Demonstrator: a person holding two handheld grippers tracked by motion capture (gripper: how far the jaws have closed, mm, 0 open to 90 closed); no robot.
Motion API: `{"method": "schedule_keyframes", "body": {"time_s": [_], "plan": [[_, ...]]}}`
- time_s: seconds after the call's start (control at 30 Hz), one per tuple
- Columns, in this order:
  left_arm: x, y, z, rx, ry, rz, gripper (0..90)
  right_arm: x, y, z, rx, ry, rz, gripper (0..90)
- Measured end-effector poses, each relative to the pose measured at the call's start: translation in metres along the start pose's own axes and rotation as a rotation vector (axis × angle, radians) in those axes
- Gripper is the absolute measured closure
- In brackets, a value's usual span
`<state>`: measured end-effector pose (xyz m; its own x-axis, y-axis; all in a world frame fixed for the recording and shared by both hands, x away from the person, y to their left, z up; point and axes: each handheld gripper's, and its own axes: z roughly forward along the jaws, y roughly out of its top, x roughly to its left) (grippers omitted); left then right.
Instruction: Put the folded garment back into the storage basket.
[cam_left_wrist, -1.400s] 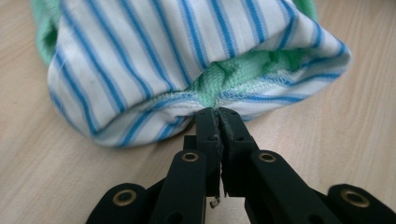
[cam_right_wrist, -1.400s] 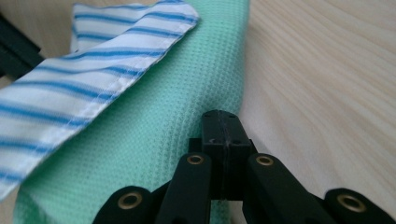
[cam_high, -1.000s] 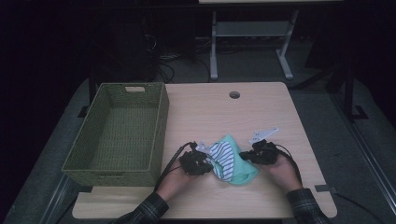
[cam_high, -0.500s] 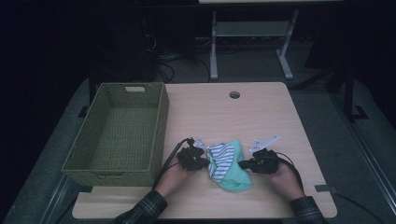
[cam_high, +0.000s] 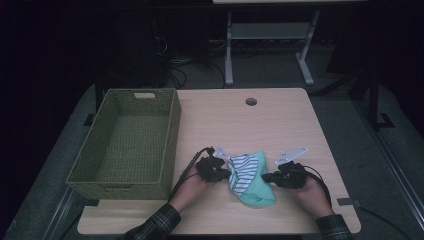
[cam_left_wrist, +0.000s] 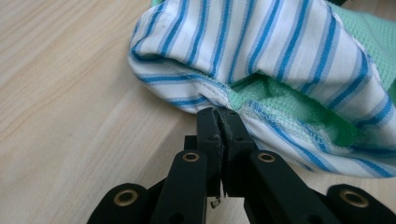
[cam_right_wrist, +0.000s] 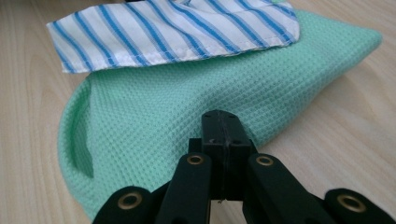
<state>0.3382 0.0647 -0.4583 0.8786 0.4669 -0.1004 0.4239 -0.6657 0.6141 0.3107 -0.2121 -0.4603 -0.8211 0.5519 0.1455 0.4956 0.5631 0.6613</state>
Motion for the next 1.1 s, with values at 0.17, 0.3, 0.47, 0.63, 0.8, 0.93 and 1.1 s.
{"method": "schedule_keyframes", "body": {"time_s": [0.17, 0.3, 0.47, 0.63, 0.8, 0.93, 1.1], "plan": [[0.0, 0.0, -0.006, -0.022, -0.004, -0.005, 86.1, -0.001, -0.001, -0.007, -0.025, -0.025, 0.003, 89.7], [0.001, -0.001, -0.016, -0.038, -0.009, 0.005, 81.0, -0.005, -0.006, -0.013, -0.051, -0.059, 0.013, 84.1], [-0.005, -0.002, -0.025, -0.039, -0.013, 0.042, 71.9, -0.009, -0.02, -0.023, -0.08, -0.127, 0.039, 69.2], [-0.005, 0.003, -0.029, -0.053, -0.034, 0.069, 57.9, -0.016, -0.038, -0.032, -0.104, -0.162, 0.088, 51.3], [-0.005, 0.012, -0.028, -0.013, -0.041, 0.12, 46.1, -0.021, -0.054, -0.037, -0.117, -0.218, 0.129, 22.5], [-0.006, 0.021, -0.026, 0.01, -0.059, 0.159, 41.9, -0.025, -0.059, -0.037, -0.127, -0.296, 0.14, 13.4], [-0.004, 0.028, -0.025, 0.019, -0.074, 0.189, 37.7, -0.029, -0.062, -0.033, -0.096, -0.309, 0.147, 10.2]]}}
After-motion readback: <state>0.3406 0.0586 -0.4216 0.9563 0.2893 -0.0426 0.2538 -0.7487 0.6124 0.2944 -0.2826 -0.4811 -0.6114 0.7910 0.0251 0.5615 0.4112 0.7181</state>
